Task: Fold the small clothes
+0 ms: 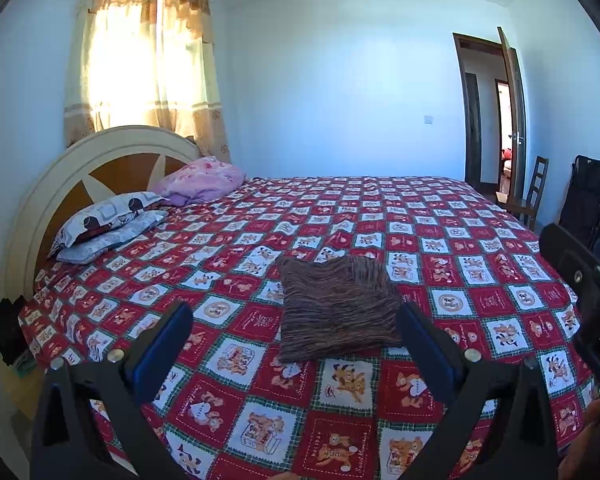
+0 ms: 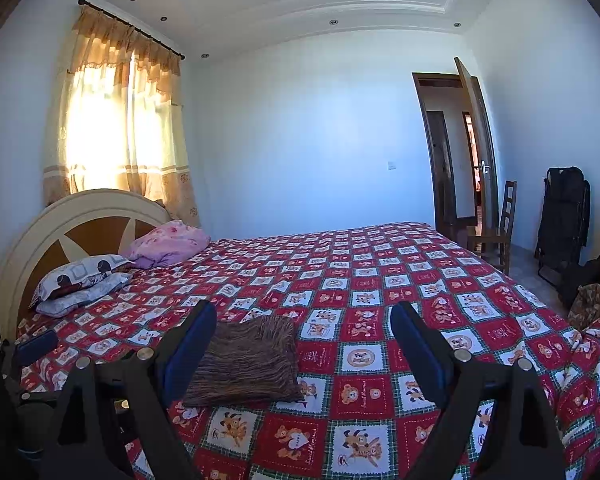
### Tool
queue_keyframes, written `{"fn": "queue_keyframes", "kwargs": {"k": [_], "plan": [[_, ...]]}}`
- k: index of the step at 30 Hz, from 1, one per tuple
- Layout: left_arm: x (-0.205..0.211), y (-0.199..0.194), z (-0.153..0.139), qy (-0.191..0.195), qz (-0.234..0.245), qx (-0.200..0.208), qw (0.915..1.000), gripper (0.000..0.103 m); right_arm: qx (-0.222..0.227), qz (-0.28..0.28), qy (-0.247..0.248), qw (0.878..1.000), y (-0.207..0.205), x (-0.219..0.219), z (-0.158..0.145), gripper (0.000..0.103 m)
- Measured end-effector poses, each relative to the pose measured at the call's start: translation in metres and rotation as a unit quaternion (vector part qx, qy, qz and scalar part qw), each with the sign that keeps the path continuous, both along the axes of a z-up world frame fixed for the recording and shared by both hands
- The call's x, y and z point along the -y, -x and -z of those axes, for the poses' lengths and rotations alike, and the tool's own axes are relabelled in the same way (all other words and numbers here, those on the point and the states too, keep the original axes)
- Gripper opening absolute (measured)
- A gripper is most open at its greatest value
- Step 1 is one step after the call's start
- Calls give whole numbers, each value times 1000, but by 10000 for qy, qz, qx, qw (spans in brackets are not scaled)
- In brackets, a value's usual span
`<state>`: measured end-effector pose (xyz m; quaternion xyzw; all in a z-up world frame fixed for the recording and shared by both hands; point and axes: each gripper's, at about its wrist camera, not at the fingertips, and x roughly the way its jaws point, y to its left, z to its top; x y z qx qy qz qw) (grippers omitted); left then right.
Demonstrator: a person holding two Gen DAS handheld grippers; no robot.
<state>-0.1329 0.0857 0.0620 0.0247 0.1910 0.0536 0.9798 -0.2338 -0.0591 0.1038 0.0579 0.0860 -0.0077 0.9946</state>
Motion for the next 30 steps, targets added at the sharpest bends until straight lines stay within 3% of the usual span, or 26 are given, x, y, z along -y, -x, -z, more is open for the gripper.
{"fn": "queue_keyframes", "kwargs": {"k": [14, 30], "plan": [[-2, -1, 2, 59, -135, -19, 9999, 103, -51, 63, 14, 10000, -4, 1, 3, 90], [1, -4, 7, -227, -234, -18, 9995, 103, -73, 163, 31, 9998, -3, 4, 9, 90]]}}
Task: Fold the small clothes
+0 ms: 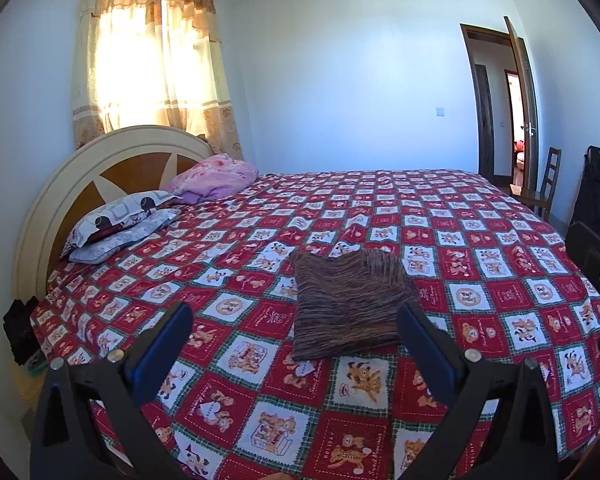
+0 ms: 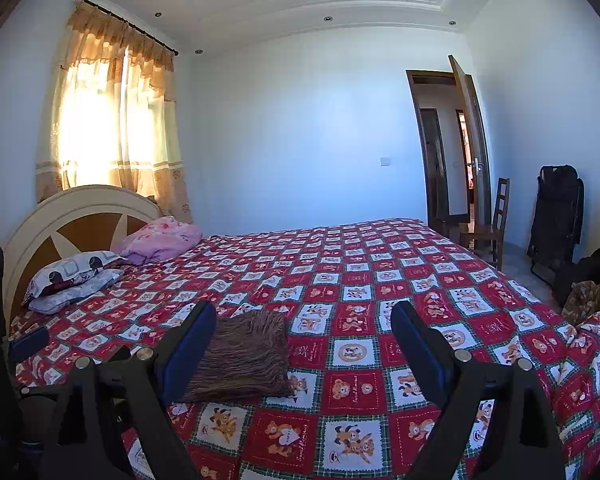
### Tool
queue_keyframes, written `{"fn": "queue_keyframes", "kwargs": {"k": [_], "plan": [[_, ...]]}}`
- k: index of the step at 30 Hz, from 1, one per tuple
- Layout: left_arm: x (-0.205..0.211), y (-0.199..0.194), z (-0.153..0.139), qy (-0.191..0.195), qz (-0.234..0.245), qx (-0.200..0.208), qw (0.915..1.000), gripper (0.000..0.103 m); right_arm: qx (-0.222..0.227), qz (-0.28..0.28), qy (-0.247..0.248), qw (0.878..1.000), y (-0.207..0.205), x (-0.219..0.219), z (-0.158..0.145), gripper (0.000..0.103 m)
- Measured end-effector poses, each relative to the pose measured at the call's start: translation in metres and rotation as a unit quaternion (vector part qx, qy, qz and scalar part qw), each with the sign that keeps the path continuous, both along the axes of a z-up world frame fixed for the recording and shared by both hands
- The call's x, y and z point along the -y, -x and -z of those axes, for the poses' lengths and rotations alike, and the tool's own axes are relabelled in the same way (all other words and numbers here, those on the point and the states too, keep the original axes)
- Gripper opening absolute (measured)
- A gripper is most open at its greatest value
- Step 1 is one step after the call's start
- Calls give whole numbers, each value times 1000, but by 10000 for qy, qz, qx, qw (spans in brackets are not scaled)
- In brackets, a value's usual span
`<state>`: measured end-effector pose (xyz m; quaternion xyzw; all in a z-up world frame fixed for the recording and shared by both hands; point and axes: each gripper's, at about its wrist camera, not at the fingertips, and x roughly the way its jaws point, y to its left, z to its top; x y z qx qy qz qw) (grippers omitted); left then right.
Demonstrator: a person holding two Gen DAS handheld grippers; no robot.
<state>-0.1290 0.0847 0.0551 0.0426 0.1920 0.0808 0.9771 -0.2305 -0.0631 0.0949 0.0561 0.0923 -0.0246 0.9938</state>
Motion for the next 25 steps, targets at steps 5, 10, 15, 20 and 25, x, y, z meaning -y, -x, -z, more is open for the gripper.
{"fn": "queue_keyframes", "kwargs": {"k": [5, 10, 15, 20, 25], "plan": [[0, 0, -1, -25, -8, 28, 10000, 103, -44, 31, -24, 10000, -1, 3, 2, 90], [-1, -2, -2, 84, 10, -15, 10000, 103, -40, 59, -39, 10000, -1, 4, 2, 90], [-4, -4, -3, 176, 17, 6, 9998, 103, -64, 76, -33, 9999, -1, 5, 4, 90], [-9, -9, 1, 491, 259, -184, 9983, 103, -111, 77, -11, 9999, -3, 4, 6, 90], [-9, -11, 2, 448, 248, -183, 9985, 103, -110, 75, -28, 9999, -3, 4, 6, 90]]}}
